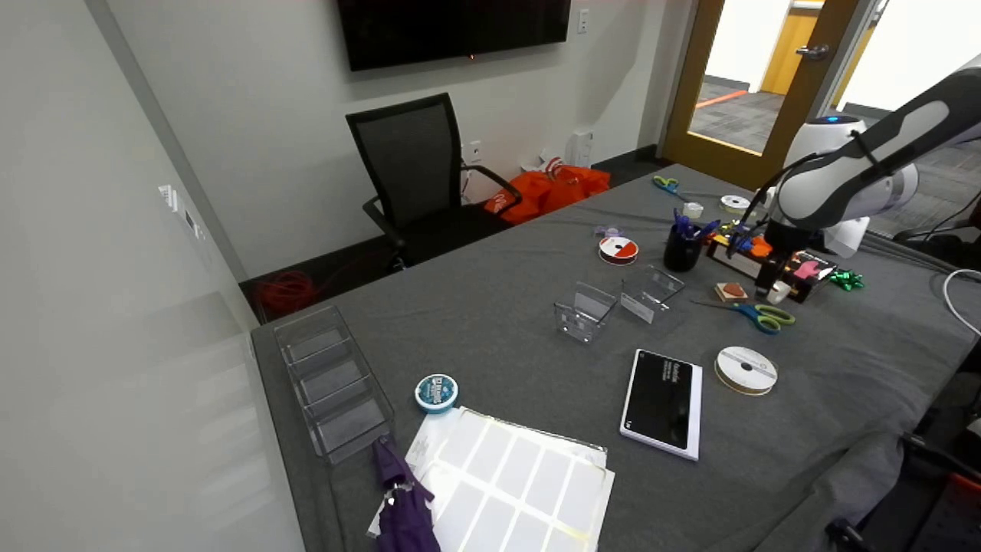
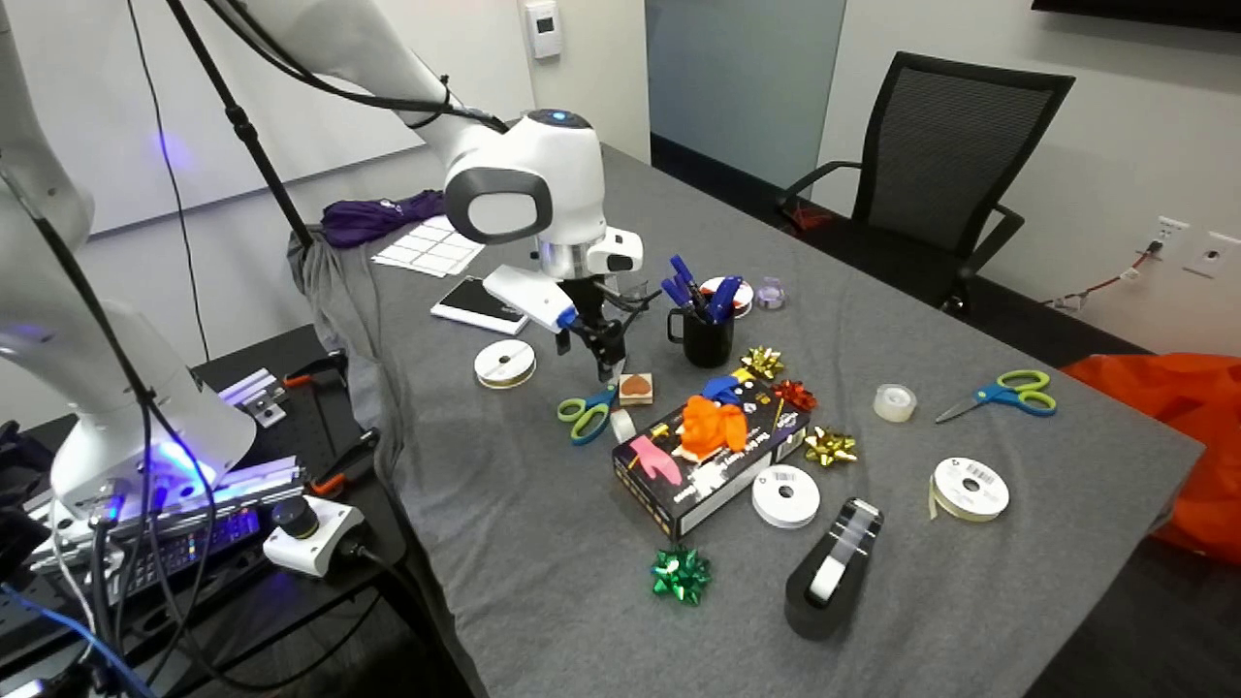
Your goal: Put the scissors in the bowl
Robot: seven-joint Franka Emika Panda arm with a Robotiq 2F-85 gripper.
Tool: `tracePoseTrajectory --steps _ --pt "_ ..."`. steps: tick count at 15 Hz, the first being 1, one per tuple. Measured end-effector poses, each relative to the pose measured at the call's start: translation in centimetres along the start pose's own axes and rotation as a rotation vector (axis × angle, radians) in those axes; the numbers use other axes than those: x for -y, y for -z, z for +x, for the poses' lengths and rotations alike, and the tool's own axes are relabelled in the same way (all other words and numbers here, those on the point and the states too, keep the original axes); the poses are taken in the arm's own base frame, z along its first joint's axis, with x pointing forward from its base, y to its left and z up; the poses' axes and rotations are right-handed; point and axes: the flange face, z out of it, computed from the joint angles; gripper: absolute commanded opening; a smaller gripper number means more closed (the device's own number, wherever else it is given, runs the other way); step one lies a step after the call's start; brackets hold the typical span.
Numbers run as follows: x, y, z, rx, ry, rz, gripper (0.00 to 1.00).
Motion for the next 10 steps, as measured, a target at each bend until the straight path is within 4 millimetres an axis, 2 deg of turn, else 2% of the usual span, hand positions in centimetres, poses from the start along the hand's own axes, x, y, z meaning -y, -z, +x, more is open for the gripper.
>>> tracePoseTrajectory --steps 6,10 --pt "-2.2 -0.5 -0.2 -0.035 0.041 -0.011 1.00" --pt "-2.4 -2.2 0.3 -0.035 0.056 0.005 1.00"
